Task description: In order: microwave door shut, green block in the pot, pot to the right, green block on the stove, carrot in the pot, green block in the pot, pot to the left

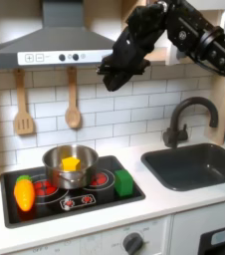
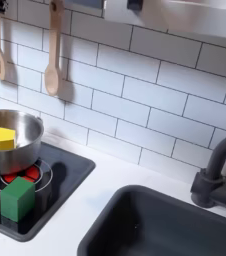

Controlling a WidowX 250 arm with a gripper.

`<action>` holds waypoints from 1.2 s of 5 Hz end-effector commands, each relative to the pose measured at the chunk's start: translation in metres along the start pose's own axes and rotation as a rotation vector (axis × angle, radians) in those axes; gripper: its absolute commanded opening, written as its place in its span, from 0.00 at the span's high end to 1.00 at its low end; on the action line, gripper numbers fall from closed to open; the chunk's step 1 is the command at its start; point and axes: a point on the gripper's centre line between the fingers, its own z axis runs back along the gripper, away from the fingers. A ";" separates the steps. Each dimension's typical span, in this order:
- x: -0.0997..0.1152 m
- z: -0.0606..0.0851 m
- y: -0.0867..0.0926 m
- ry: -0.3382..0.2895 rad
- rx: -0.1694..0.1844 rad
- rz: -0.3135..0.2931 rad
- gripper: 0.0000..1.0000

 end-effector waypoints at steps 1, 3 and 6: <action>0.013 -0.008 0.005 -0.020 0.009 -0.004 1.00; 0.025 -0.016 0.012 -0.038 0.024 0.006 1.00; 0.051 -0.020 0.015 -0.090 0.030 -0.006 1.00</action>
